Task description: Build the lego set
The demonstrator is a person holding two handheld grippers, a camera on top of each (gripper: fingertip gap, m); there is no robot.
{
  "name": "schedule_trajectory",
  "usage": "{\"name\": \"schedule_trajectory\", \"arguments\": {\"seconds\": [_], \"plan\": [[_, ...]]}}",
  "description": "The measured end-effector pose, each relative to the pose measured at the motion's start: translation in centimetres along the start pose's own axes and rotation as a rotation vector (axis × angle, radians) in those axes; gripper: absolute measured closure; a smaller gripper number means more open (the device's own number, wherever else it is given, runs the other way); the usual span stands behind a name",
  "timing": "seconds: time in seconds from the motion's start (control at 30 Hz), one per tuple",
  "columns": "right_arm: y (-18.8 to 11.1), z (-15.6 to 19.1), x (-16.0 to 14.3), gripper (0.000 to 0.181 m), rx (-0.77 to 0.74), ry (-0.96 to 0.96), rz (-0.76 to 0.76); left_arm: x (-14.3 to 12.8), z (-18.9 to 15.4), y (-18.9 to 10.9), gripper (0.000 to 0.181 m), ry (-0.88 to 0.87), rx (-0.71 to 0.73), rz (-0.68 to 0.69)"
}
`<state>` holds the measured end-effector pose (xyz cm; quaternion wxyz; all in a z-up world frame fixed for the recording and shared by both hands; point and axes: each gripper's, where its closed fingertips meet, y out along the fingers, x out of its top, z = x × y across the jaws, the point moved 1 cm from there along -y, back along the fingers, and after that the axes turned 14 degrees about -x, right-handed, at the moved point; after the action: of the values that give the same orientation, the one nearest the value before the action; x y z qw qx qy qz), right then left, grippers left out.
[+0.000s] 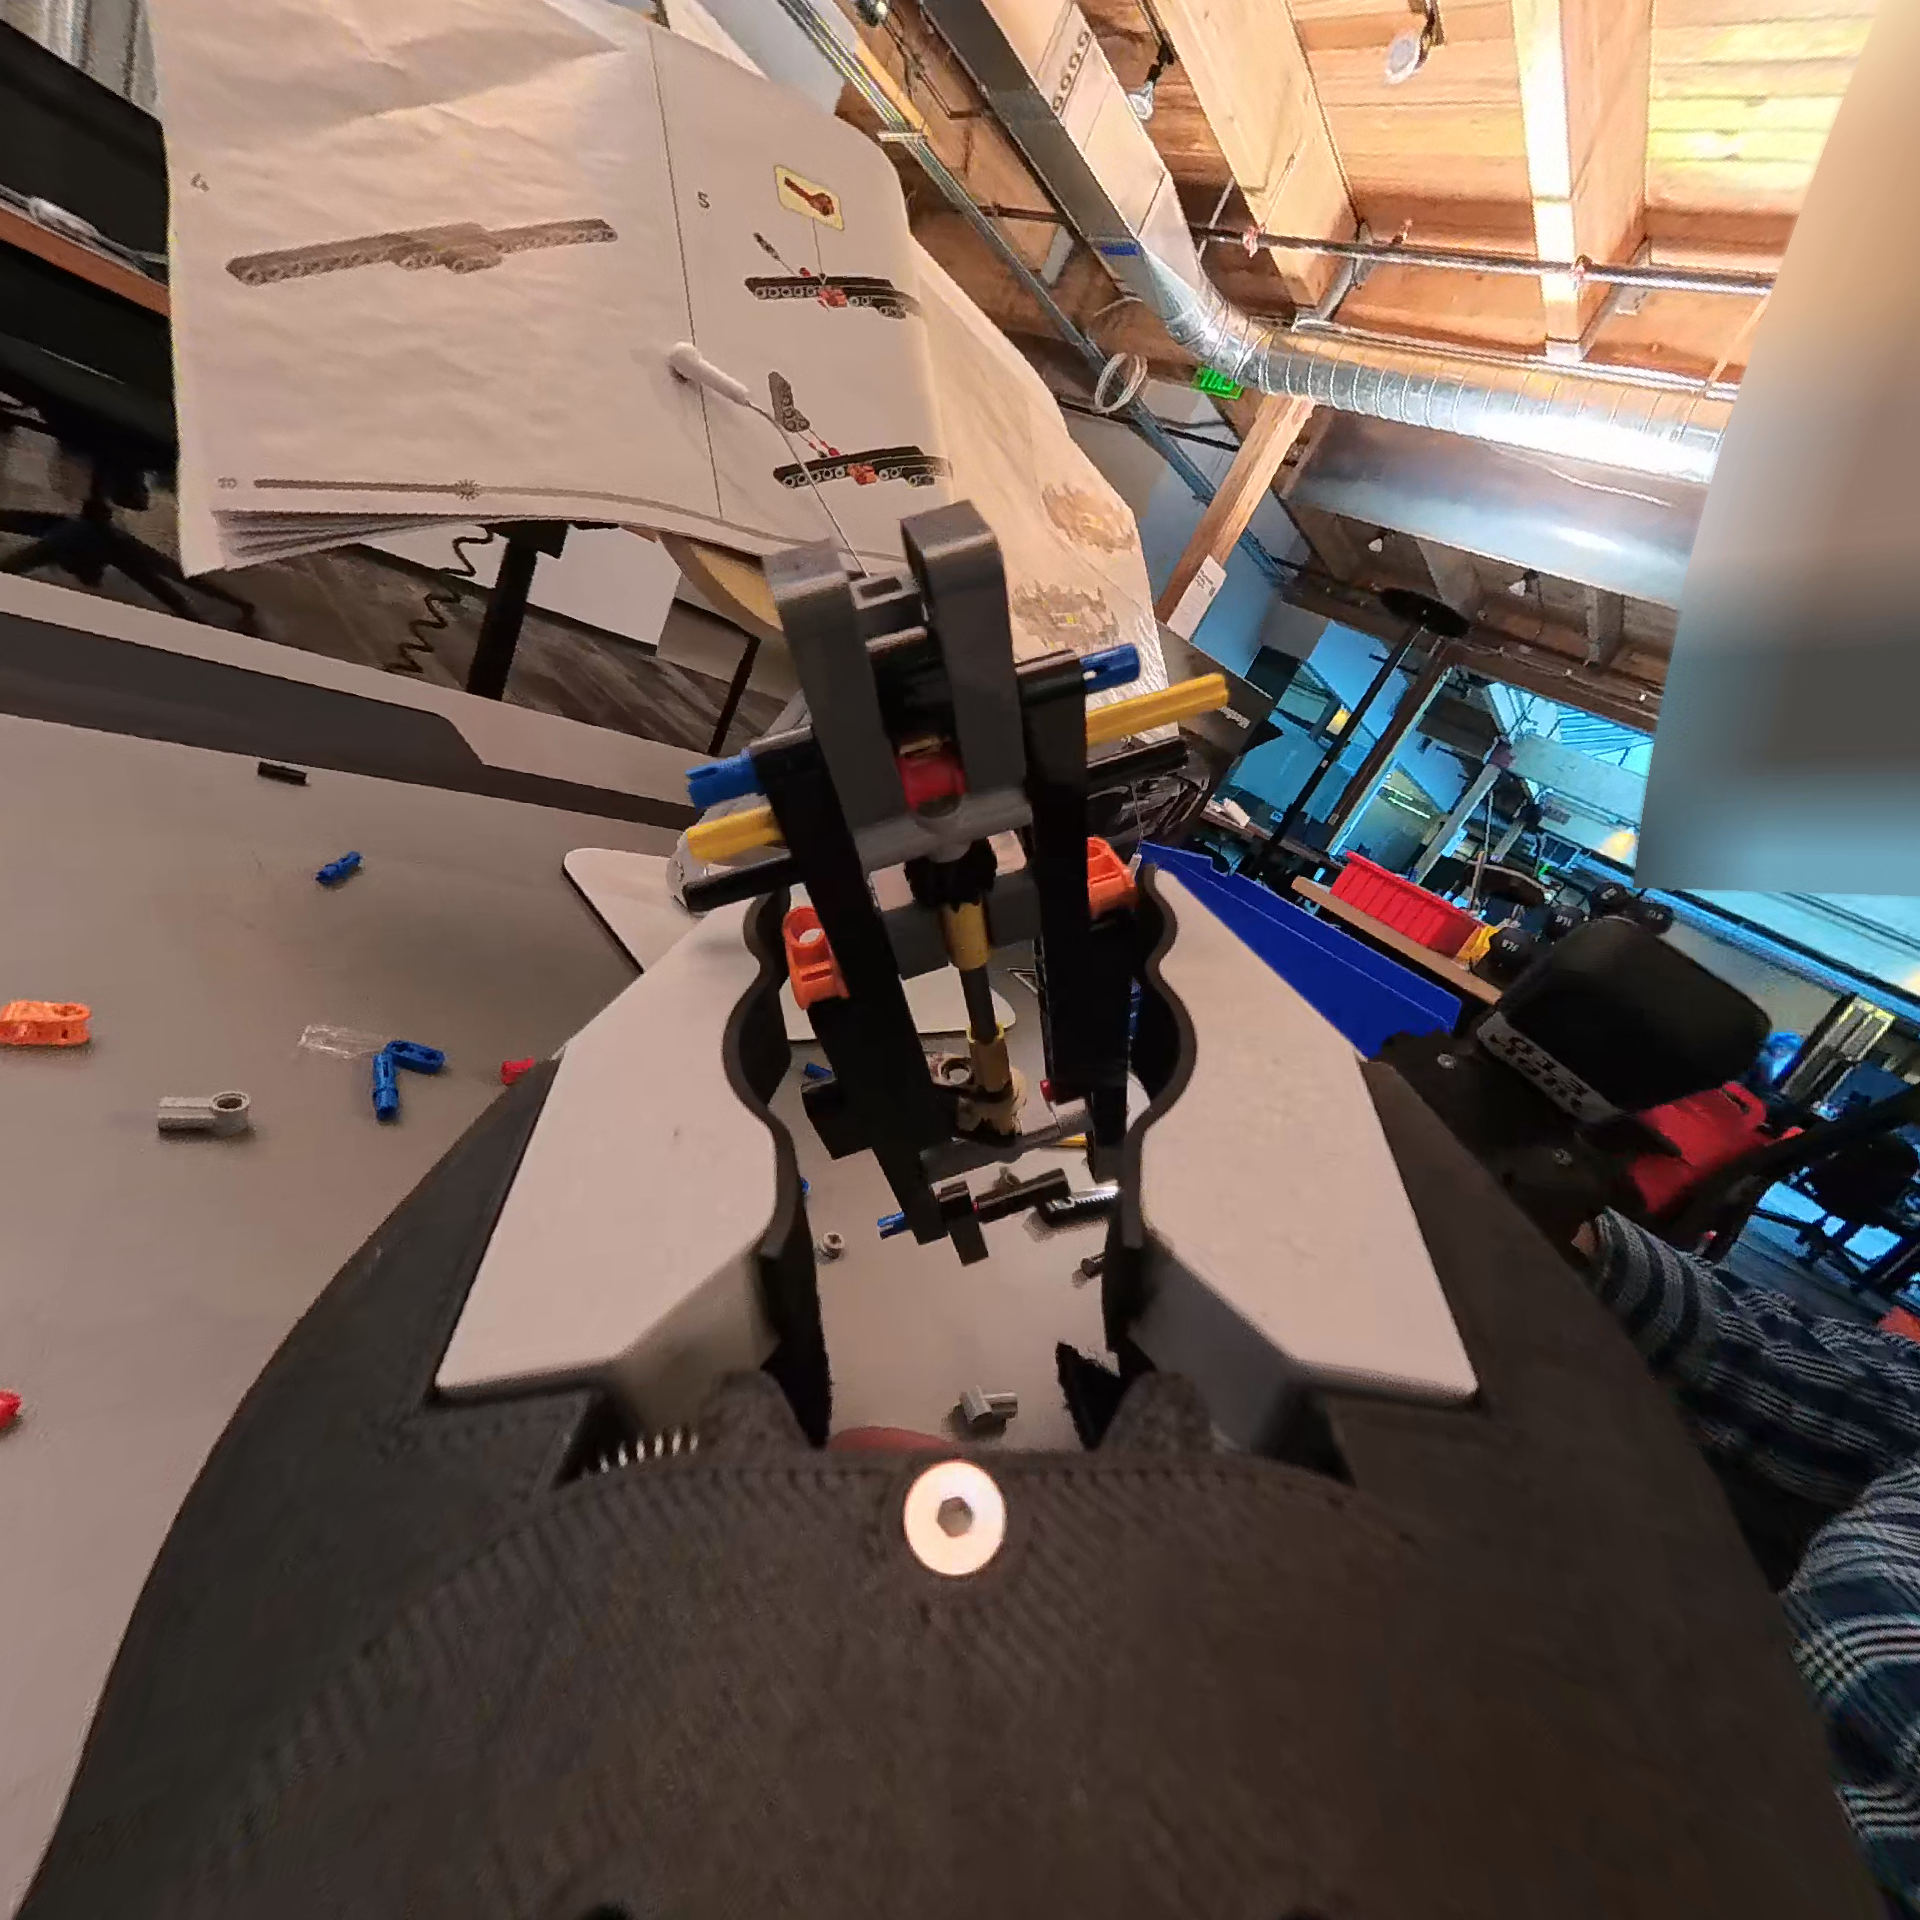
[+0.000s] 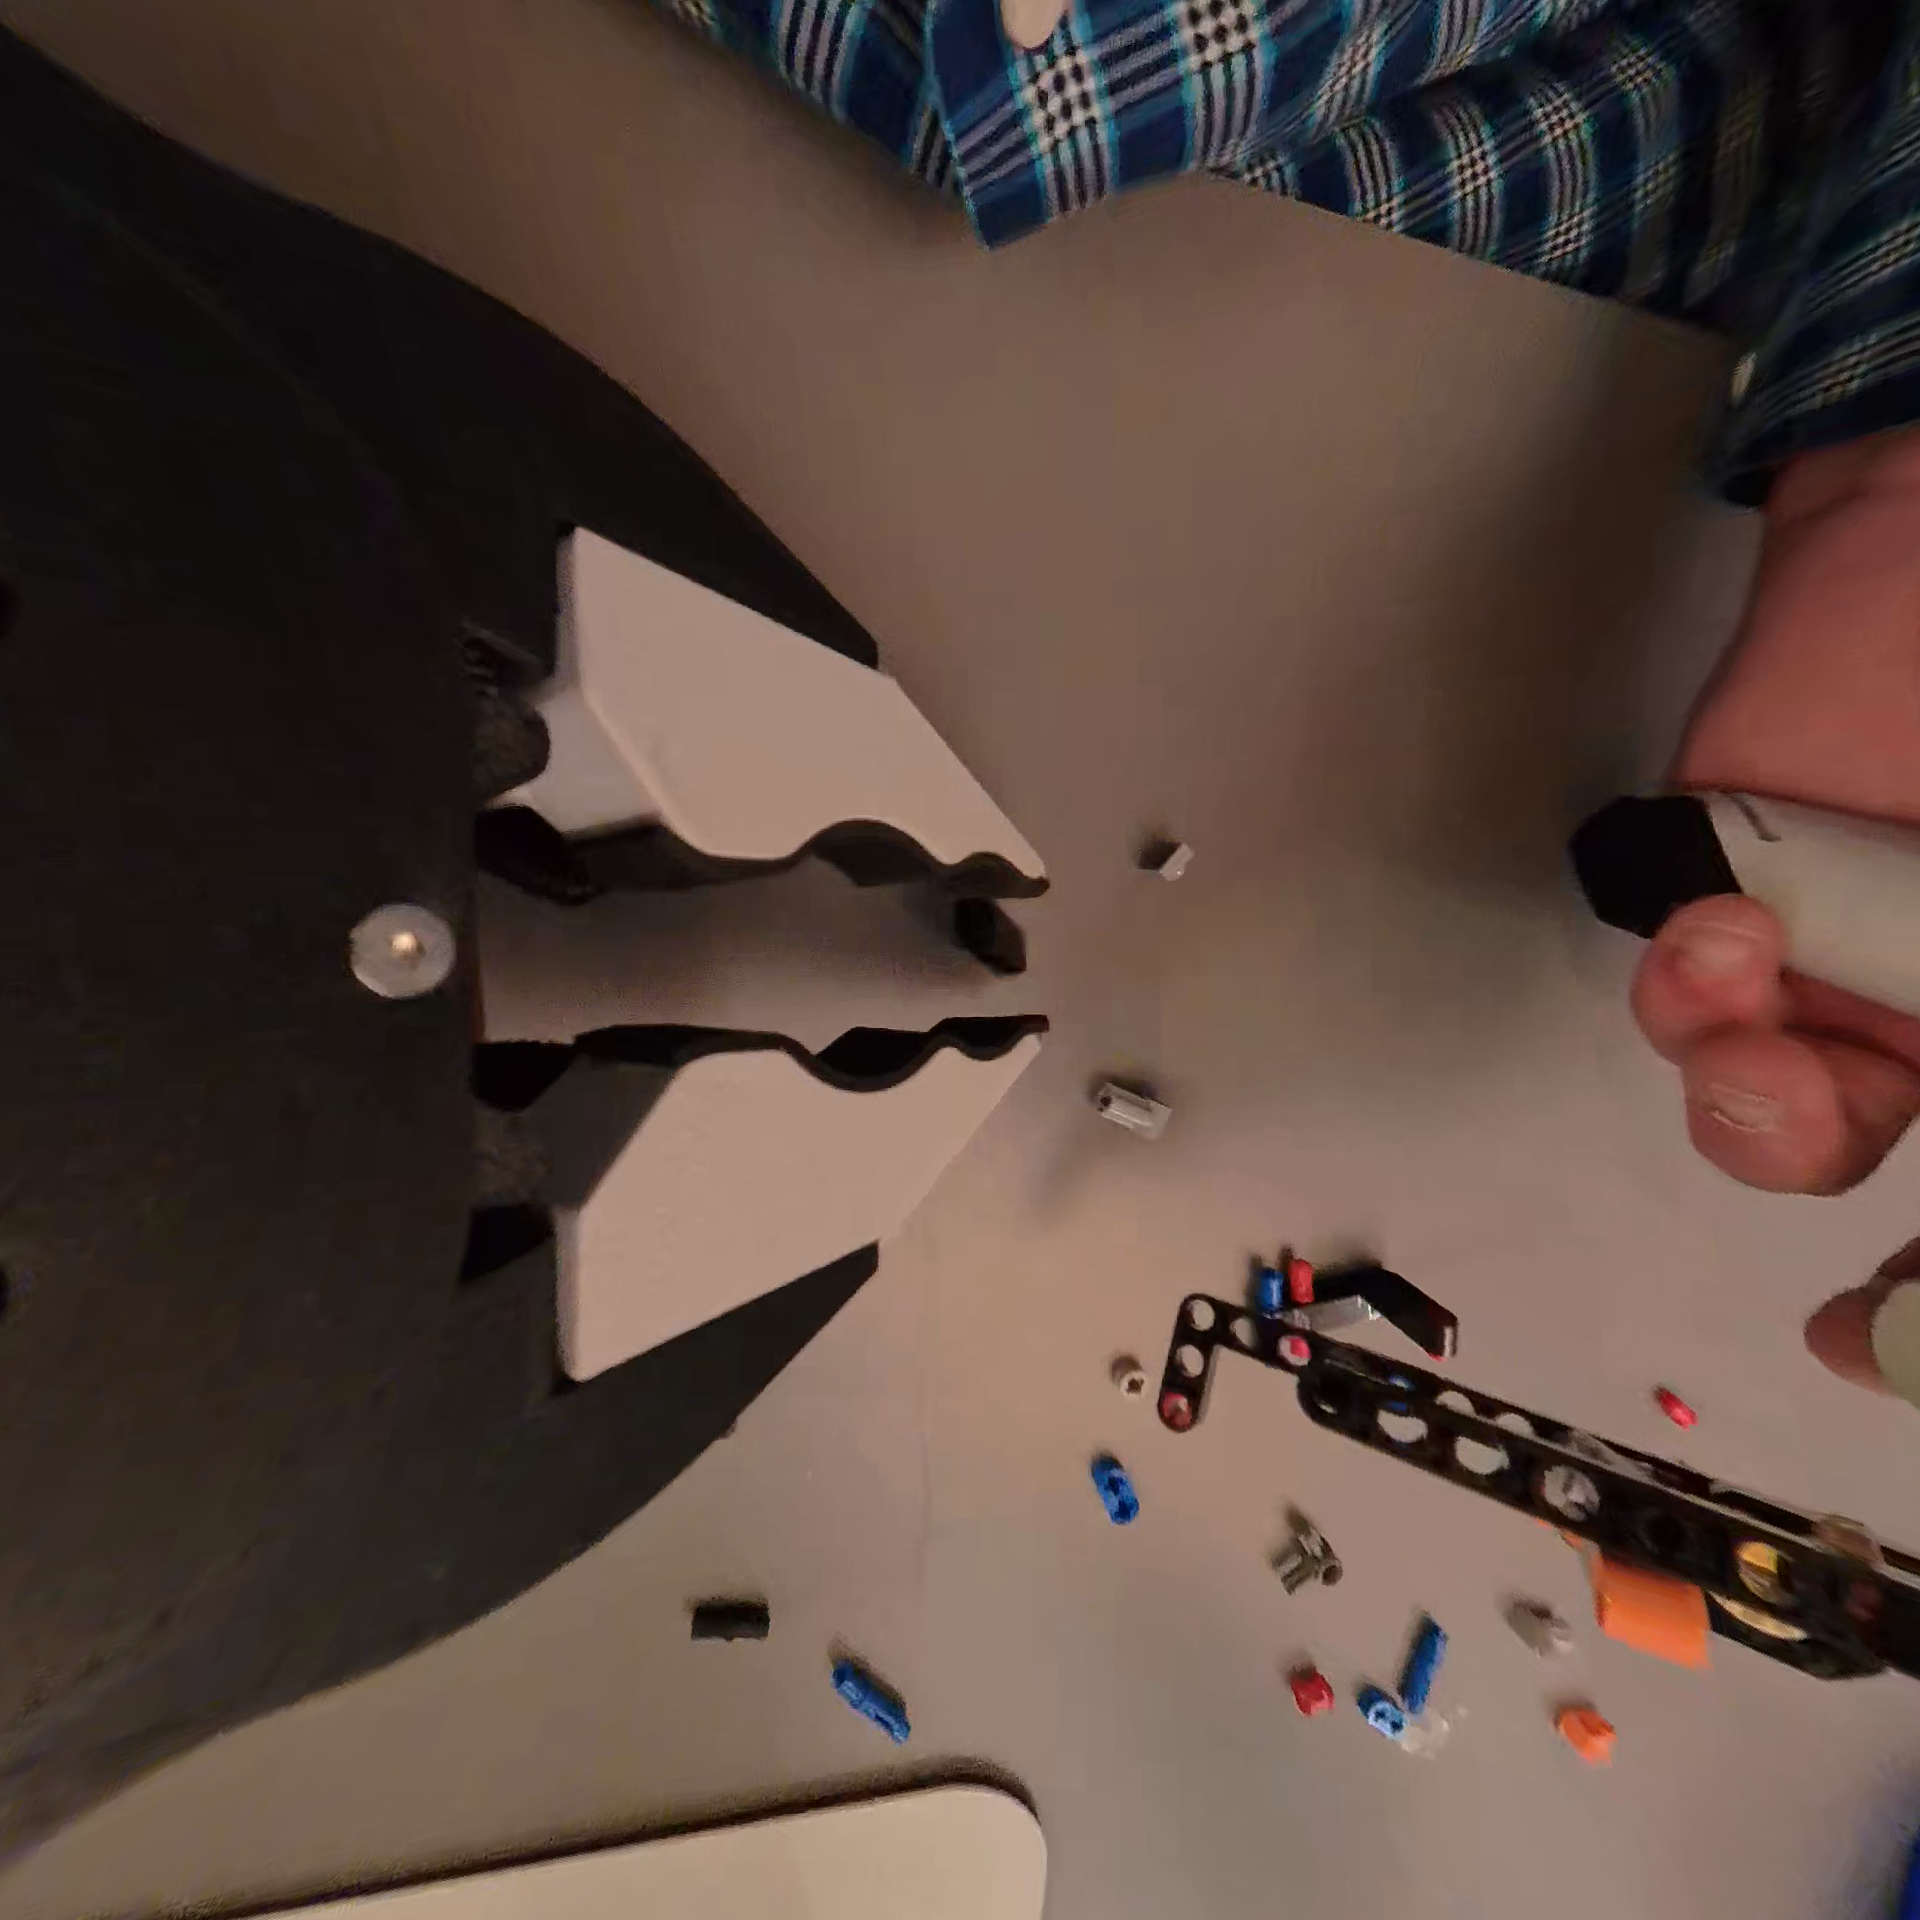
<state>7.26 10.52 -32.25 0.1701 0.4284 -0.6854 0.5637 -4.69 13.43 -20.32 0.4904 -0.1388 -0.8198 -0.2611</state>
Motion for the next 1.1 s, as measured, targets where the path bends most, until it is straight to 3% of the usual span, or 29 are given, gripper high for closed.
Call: {"name": "schedule_trajectory", "arguments": {"seconds": [0.13, 0.23, 0.3, 0.4, 0.5, 0.67, 0.77, 0.93, 1.1], "plan": [[-1.5, -0.8, 1.9, 0.156, -0.027, 0.044, -0.107, 0.2, -0.4, 0.1, 0.117, 0.018, -0.009, -0.011], [-3.6, -3.8, 6.4, 0.152, -0.201, 0.065, -0.284, 0.4, -1.0, 0.6, 0.117, 0.025, -0.022, -0.021], [-3.9, -5.1, 8.4, 0.145, -0.292, 0.065, -0.323, 0.4, -1.6, 1.1, 0.117, 0.019, -0.038, -0.031], [-3.4, -6.0, 9.8, 0.149, -0.453, -0.079, -0.335, 0.6, -2.4, 1.6, 0.117, 0.024, -0.061, -0.042], [-2.4, -5.8, 10.1, 0.17, -0.509, -0.191, -0.307, 0.9, -3.1, 1.7, 0.117, 0.016, -0.086, -0.058], [-3.7, -6.9, 10.4, 0.175, -0.629, -0.305, -0.358, 1.2, -3.8, 1.9, 0.116, 0.006, -0.136, -0.053], [-5.0, -7.9, 10.5, 0.177, -0.703, -0.384, -0.387, 0.9, -4.2, 2.3, 0.093, -0.016, -0.171, -0.001], [-6.6, -8.9, 10.6, 0.178, -0.778, -0.5, -0.418, 0.9, -4.8, 2.0, 0.088, -0.084, -0.238, 0.034], [-7.2, -8.8, 11.2, 0.177, -0.837, -0.659, -0.434, 0.4, -6.4, 1.3, 0.077, -0.275, -0.354, 0.114]]}}
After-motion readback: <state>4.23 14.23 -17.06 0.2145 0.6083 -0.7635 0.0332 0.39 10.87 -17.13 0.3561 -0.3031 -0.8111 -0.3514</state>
